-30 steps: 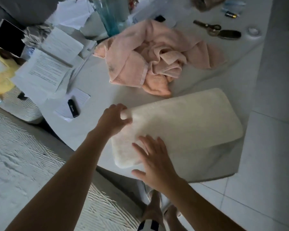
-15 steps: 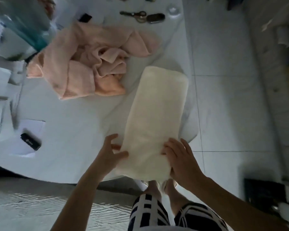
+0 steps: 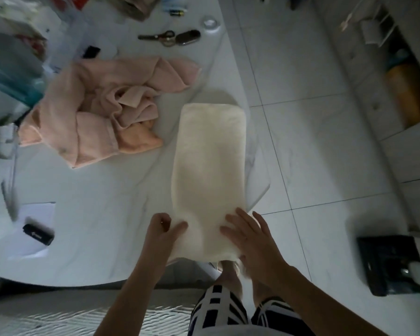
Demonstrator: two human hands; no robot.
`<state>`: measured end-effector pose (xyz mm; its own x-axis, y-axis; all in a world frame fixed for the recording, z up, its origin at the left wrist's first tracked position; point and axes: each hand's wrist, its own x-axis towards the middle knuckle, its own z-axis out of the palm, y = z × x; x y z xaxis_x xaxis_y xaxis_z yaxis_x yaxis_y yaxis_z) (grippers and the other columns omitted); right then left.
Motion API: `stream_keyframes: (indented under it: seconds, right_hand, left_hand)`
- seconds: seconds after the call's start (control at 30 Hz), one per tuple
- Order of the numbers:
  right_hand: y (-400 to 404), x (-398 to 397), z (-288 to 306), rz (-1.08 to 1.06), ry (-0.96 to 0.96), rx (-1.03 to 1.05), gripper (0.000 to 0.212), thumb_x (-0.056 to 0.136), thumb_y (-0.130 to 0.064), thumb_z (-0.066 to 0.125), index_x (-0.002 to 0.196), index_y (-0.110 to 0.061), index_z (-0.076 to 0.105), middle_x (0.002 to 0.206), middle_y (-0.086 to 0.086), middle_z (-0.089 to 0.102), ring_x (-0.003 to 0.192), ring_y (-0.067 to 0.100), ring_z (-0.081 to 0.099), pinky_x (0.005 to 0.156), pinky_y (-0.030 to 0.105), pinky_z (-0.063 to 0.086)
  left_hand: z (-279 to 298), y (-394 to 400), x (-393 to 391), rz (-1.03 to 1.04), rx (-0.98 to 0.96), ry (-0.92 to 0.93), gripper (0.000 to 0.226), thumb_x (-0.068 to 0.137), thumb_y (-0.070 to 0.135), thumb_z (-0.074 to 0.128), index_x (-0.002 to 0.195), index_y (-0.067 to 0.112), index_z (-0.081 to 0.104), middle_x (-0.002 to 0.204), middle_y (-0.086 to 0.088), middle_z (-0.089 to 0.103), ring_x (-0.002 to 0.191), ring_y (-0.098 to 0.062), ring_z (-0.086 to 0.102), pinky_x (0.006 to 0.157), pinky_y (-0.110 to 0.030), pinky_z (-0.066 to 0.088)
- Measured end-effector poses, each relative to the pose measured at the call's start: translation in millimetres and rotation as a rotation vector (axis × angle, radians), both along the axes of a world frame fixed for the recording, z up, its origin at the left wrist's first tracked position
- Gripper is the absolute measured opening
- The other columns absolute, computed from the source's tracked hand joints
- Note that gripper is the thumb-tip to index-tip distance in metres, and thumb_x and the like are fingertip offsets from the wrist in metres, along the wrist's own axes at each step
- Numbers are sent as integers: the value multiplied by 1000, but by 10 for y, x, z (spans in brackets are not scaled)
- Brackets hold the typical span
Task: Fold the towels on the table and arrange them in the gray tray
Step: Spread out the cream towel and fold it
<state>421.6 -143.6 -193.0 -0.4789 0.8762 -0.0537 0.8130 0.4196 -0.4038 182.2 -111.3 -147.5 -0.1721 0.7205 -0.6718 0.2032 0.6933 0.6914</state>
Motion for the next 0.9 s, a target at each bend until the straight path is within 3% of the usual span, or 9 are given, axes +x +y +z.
stream_keyframes:
  seconds: [0.13,0.23,0.3,0.43,0.53,0.67,0.73,0.83,0.9]
  right_hand:
    - [88,105,235,-48,197,-60,63,56,-7,85,116,-20,71,123,-3,68,126,21,56,104,45,45]
    - [196,197,481,-90,333,-232,53,67,-15,80,114,-34,65,106,-15,71,102,0,61,89,24,49]
    - [334,273,640,-95,371,-387,40,78,-29,71,115,-40,61,101,-19,71,90,-5,63,77,10,46]
    - [745,397,785,-283,603,-591,22,87,-43,61,109,-40,65,97,-12,75,87,3,70,73,19,52]
    - [1163,354,721,-490,764,-586,16,83,-37,62,98,-41,67,91,-10,74,83,3,68,69,17,51]
    - [1746,229,473,-664,735,-563,25,82,-40,60,107,-38,61,97,-10,69,89,11,64,69,26,47]
    - [2026,188,356,-688,714,-514,39,84,-37,59,123,-36,55,107,-14,63,95,7,59,74,26,45]
    - [2353,183,193,-631,649,-413,42,87,-30,56,129,-35,51,114,-15,61,96,8,58,81,25,46]
    - [2502,210,83,-618,540,-359,38,89,-25,57,126,-31,54,120,-6,59,100,14,58,87,30,47]
  left_hand:
    - [76,-54,-171,16,-35,-142,65,86,21,73,134,35,33,110,-11,66,100,-29,65,74,-37,56]
    - [208,-116,-376,-152,-40,-268,55,85,36,71,134,50,48,105,-9,71,99,-26,69,76,-34,59]
    - [318,-84,-473,-256,-50,-359,34,92,31,65,126,38,65,113,1,68,107,-24,65,81,-33,57]
    - [474,199,-442,-330,56,-477,43,80,7,63,122,19,69,123,-1,67,115,-22,63,87,-38,57]
    - [499,637,-224,-484,139,-200,43,76,30,74,117,33,61,108,8,69,103,-18,66,82,-34,59]
    - [345,1308,107,-421,296,353,16,78,60,65,81,46,58,91,10,60,82,-5,61,63,-23,45]
    - [228,1597,193,-273,289,349,26,79,65,57,74,40,60,85,10,62,77,-4,62,59,-23,43]
    - [-3,1873,240,-184,238,416,47,86,66,49,70,25,62,70,9,67,71,-15,66,56,-25,44]
    - [-172,1987,278,-176,214,502,43,96,55,48,83,18,66,79,-2,72,83,-28,68,63,-29,43]
